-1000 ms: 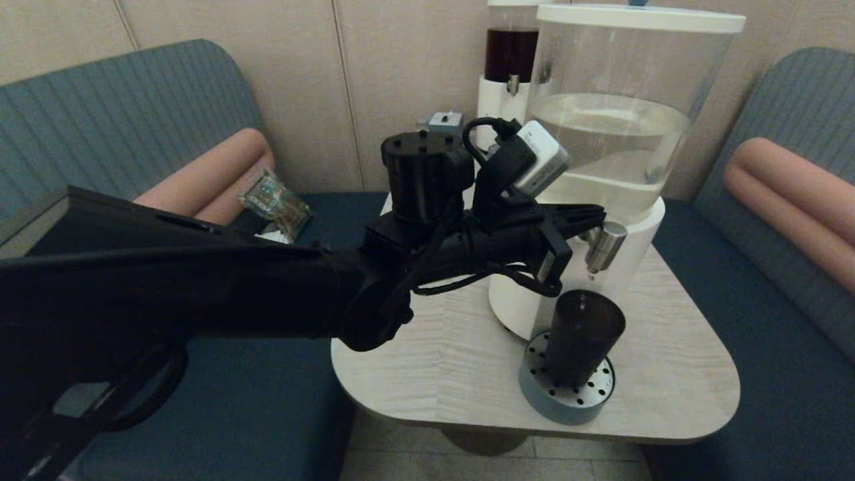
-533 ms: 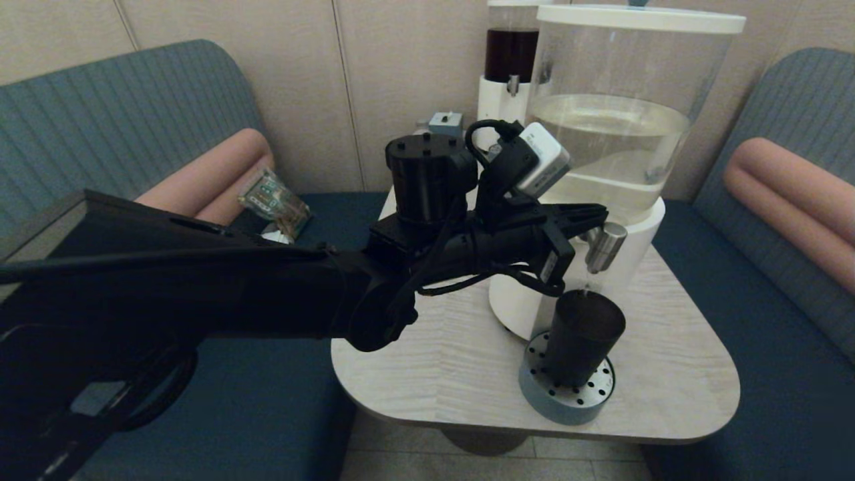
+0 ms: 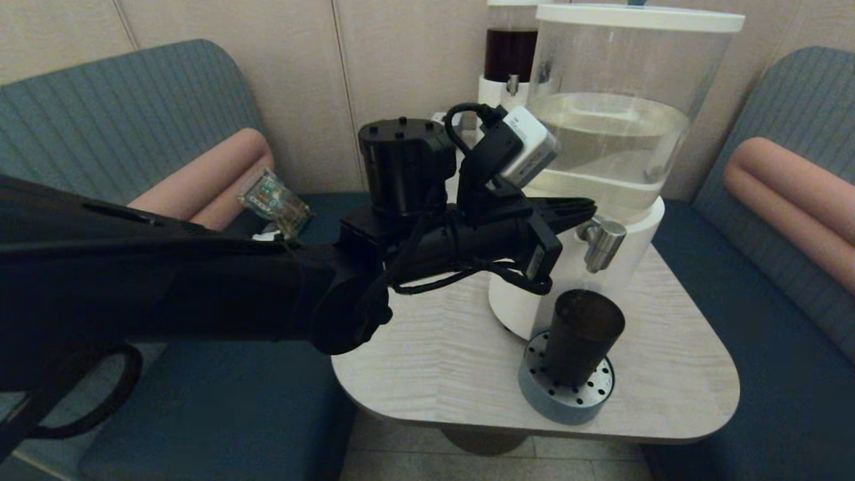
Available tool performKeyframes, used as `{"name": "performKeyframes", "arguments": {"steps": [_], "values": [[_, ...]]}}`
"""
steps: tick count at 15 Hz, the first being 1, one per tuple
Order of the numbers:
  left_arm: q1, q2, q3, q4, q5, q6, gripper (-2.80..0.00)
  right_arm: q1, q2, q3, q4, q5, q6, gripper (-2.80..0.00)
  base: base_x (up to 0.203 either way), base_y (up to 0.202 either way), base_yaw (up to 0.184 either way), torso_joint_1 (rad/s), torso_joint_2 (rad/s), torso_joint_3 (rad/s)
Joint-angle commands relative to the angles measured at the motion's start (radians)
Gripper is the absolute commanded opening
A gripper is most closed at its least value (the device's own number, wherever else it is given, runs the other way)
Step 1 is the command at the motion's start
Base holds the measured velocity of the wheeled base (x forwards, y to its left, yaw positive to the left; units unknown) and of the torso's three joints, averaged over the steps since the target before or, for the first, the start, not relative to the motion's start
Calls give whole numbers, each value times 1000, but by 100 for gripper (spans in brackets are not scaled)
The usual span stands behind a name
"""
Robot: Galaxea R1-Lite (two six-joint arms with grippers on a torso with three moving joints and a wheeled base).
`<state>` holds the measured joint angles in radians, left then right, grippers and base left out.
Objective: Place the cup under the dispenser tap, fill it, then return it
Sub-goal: Turn off the faucet
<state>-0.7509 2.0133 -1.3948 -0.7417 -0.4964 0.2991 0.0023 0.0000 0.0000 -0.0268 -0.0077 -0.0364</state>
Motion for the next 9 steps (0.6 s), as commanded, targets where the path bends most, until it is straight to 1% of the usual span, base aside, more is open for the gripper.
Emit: {"name": "performKeyframes", "arguments": {"steps": [1,4,7,9], "values": [[1,-33,34,-5,-2,2,-280,1,-2,12,-1,0,0,-280,0,0,0,0,0,0],[1,-19,46,-4,-4,0,-280,1,-2,12,-1,0,0,-280,0,0,0,0,0,0],[0,-5,46,-2,-4,-23,-280,1,-2,12,-1,0,0,-280,0,0,0,0,0,0],[1,-3,46,5,-4,-23,-280,0,-2,12,-1,0,0,-280,0,0,0,0,0,0]]}}
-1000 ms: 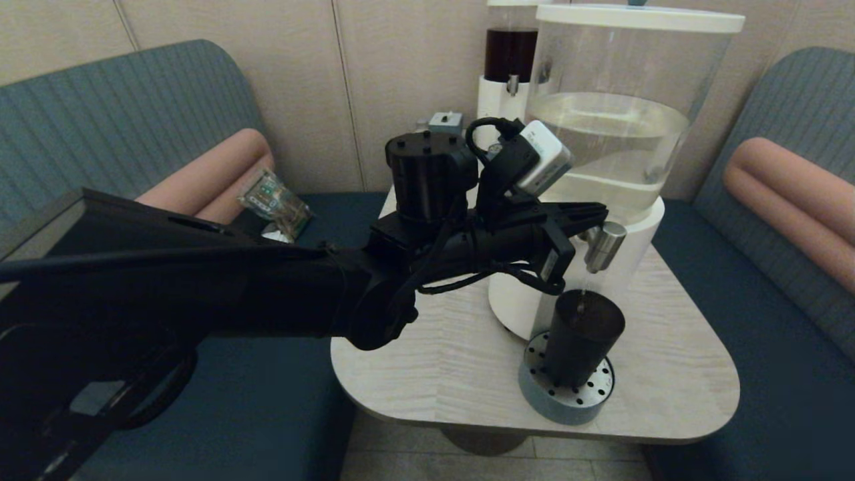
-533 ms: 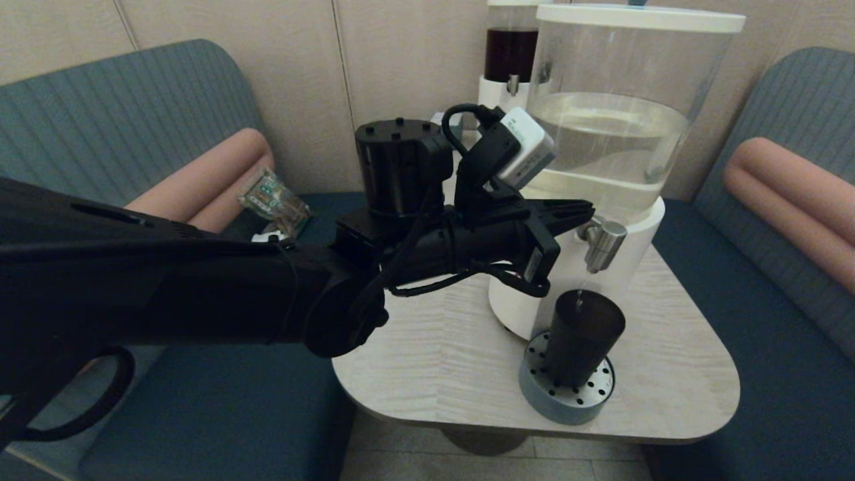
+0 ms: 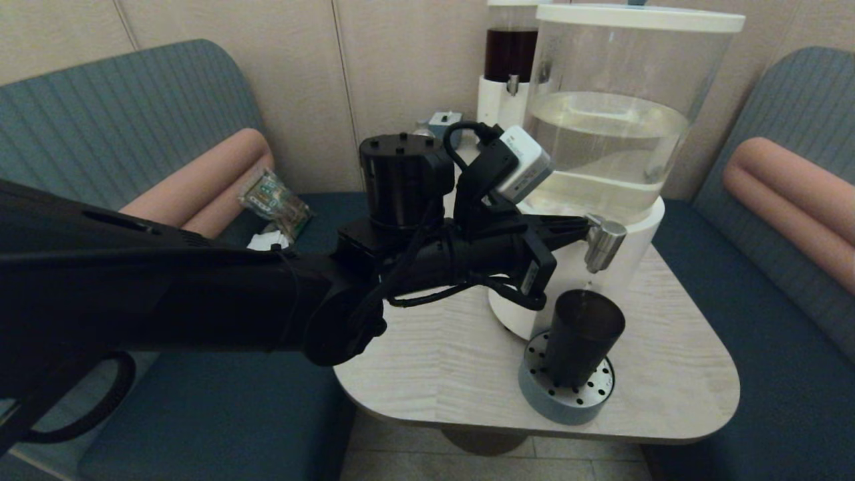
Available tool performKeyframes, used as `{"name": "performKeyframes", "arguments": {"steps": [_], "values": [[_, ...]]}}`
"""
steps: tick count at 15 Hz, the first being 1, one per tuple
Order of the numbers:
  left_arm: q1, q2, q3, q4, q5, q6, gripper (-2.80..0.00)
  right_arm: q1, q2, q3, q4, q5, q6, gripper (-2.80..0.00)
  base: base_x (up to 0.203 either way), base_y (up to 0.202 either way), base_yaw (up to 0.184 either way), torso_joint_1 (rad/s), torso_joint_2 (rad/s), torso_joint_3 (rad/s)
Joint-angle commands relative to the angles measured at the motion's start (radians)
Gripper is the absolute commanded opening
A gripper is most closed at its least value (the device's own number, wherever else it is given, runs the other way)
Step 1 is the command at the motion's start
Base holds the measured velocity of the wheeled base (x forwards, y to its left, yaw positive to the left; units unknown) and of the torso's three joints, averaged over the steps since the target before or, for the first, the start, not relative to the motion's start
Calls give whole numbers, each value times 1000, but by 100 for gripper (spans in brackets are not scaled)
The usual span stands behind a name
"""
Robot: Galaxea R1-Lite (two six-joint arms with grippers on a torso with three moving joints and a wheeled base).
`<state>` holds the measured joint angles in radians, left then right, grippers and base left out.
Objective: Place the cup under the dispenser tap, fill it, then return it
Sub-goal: Turn off the faucet
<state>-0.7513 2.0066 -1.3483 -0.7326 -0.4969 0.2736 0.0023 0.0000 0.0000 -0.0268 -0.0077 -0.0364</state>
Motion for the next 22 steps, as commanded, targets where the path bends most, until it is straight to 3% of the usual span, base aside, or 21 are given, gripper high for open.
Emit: {"name": "performKeyframes", "arguments": {"steps": [1,22], "values": [[0,6,-2,-5,-3,1,-280,1,-2,12,-1,0,0,-280,0,0,0,0,0,0],[-3,127,-198,66,-8,0,-280,1,-2,12,-1,0,0,-280,0,0,0,0,0,0]]}}
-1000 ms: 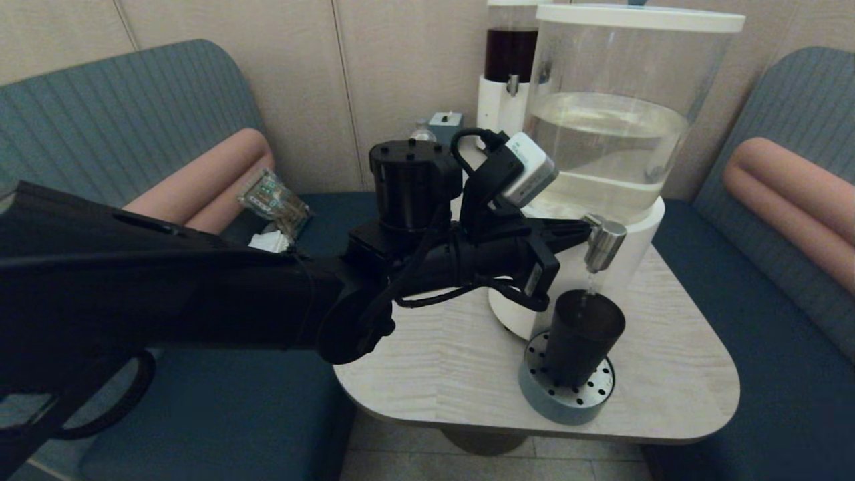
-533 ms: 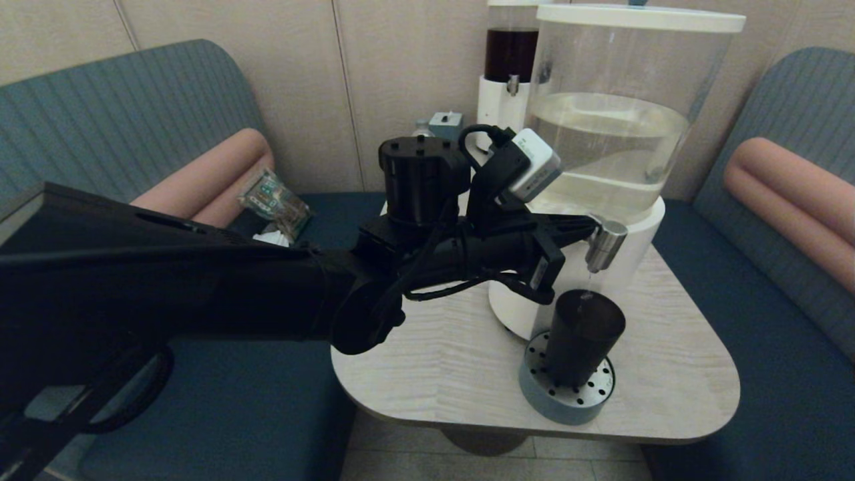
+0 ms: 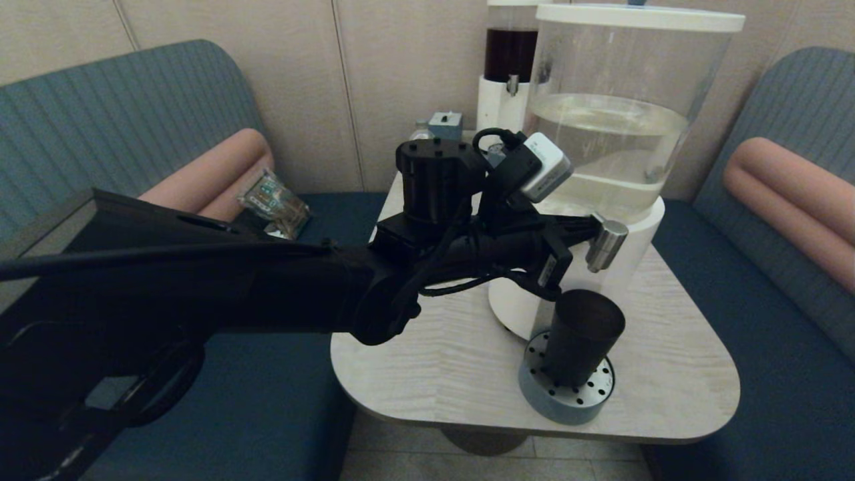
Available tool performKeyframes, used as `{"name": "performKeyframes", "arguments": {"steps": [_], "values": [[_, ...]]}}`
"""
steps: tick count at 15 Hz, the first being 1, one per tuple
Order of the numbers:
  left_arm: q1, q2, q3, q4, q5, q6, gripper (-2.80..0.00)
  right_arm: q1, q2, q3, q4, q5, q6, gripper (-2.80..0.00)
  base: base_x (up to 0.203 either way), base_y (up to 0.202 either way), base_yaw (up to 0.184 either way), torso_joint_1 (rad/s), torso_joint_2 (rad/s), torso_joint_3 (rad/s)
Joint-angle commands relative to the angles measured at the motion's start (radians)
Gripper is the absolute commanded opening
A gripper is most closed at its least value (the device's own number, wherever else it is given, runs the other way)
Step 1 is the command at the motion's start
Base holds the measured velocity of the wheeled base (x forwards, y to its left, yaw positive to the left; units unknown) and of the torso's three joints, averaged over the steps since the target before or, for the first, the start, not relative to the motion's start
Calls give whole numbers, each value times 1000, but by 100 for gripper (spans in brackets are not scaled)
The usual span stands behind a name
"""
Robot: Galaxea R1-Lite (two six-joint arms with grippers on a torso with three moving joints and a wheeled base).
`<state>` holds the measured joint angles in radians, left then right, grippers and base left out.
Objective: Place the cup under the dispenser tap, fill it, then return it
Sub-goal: Turn off the faucet
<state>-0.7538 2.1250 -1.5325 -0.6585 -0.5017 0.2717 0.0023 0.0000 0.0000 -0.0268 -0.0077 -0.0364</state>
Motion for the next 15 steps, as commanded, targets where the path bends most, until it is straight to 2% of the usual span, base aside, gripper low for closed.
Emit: {"name": "performKeyframes", "arguments": {"steps": [1,8,15], "values": [[-1,15,-21,-6,-5,1,-280,1,-2,12,-1,0,0,-280,0,0,0,0,0,0],[-14,47,-95,29,-11,4,-280,1,-2,12,-1,0,0,-280,0,0,0,0,0,0],[-18,13,-48,17,-11,3,-280,1,-2,12,-1,0,0,-280,0,0,0,0,0,0]]}}
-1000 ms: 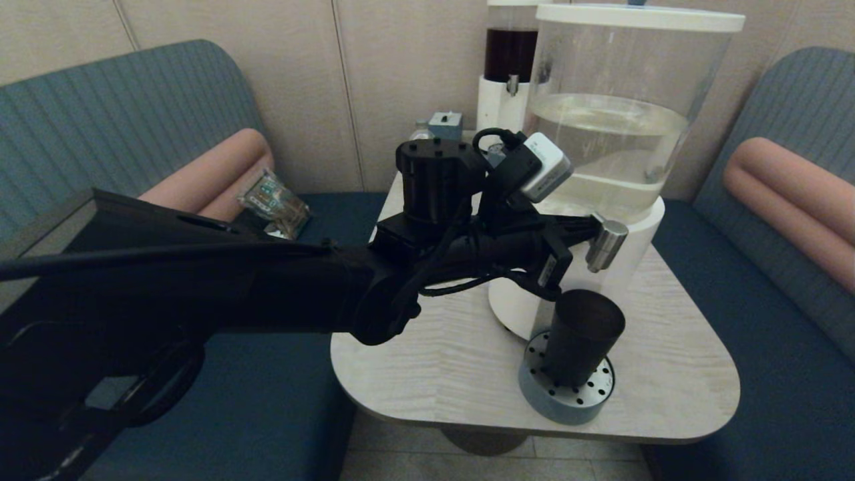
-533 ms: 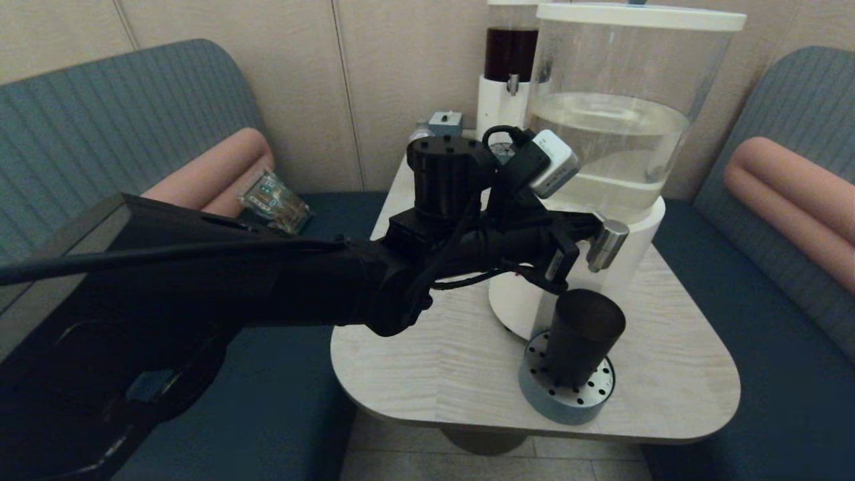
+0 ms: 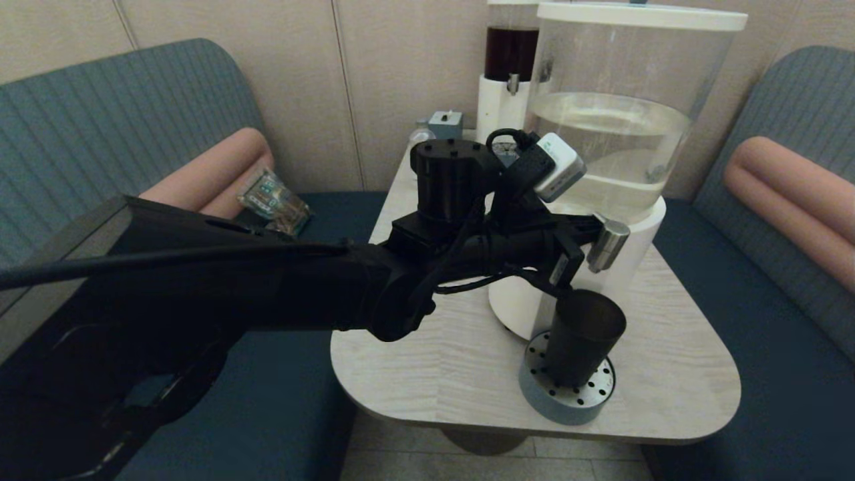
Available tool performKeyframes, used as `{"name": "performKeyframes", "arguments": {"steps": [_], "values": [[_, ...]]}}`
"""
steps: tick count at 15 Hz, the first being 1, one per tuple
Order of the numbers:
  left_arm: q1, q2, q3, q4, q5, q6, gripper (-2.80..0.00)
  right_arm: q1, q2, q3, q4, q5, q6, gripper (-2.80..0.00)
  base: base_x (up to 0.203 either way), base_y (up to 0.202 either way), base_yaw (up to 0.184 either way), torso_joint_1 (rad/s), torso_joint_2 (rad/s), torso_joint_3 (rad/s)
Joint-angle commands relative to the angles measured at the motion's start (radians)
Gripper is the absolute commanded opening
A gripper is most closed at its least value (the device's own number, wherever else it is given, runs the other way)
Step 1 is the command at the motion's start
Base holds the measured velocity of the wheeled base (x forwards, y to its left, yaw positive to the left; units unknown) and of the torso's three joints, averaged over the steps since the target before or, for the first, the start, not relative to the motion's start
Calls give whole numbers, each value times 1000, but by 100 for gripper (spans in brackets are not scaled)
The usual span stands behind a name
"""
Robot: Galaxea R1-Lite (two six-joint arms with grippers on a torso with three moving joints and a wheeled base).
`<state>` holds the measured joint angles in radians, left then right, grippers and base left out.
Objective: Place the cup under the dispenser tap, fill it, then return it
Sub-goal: Turn off the faucet
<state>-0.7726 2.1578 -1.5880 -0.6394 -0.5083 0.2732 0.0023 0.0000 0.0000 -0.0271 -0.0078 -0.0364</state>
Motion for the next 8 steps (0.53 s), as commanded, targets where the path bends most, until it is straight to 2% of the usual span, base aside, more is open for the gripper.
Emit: {"name": "performKeyframes", "arguments": {"steps": [1,8], "values": [[0,-25,12,-3,-4,0,-280,1,-2,12,-1,0,0,-280,0,0,0,0,0,0],[2,-99,121,-6,1,0,-280,-1,-2,12,-1,0,0,-280,0,0,0,0,0,0]]}}
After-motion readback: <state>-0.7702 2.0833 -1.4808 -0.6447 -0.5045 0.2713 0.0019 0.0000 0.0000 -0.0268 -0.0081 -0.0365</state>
